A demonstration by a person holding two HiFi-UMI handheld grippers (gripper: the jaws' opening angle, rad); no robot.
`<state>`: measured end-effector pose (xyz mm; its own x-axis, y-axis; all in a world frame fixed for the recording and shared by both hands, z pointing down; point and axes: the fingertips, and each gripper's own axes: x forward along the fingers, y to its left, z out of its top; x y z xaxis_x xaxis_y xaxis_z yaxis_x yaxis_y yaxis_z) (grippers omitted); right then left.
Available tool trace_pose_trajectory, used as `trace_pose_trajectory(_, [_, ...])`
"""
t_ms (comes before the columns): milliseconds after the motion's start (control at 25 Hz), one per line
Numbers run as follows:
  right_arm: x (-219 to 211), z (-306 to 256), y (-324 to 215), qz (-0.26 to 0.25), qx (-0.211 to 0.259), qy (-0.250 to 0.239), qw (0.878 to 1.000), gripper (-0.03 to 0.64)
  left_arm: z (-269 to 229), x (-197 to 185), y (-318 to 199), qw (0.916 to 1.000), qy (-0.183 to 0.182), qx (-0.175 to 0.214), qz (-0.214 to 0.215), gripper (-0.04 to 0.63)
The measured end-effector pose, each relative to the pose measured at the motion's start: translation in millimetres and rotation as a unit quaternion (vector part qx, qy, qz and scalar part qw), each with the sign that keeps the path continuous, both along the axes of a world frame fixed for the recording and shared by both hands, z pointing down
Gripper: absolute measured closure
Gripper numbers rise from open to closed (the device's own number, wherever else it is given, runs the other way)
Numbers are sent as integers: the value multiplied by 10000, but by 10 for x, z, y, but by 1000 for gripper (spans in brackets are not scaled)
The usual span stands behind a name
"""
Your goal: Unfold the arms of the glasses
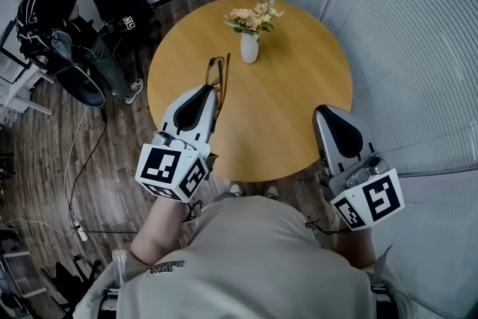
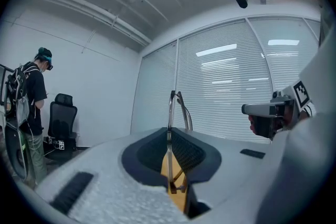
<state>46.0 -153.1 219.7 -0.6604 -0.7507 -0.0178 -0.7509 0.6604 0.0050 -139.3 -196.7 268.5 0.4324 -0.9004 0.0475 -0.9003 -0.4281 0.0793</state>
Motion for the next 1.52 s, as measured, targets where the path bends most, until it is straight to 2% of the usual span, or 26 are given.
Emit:
trace_pose_trajectory(240, [-77, -57, -35, -135, 92, -3, 9999, 583, -17, 30, 85, 10000, -11, 6, 18, 555])
trace_pose_trajectory(360, [-138, -139, -139, -160, 208, 6, 9997, 583, -35, 82, 83, 9999, -128, 30, 89, 555])
trace_pose_trajectory(480, [-255, -300, -187, -281, 358, -29, 9990, 583, -44, 137, 93, 9995, -240, 55, 179, 555])
trace_pose_trajectory(760, [-587, -732, -225, -698, 777, -55, 9945, 583, -106, 294, 176, 9991, -170, 118, 378, 555])
trace_pose_trajectory(1200, [-955, -521, -402, -1123, 475, 227, 9923, 582, -119, 508, 255, 9974, -185, 169, 669, 555])
trace_pose_trajectory(1520, [-944, -334, -486, -1054, 256, 356, 9935, 582, -145, 436, 204, 9982, -40, 188, 567, 555])
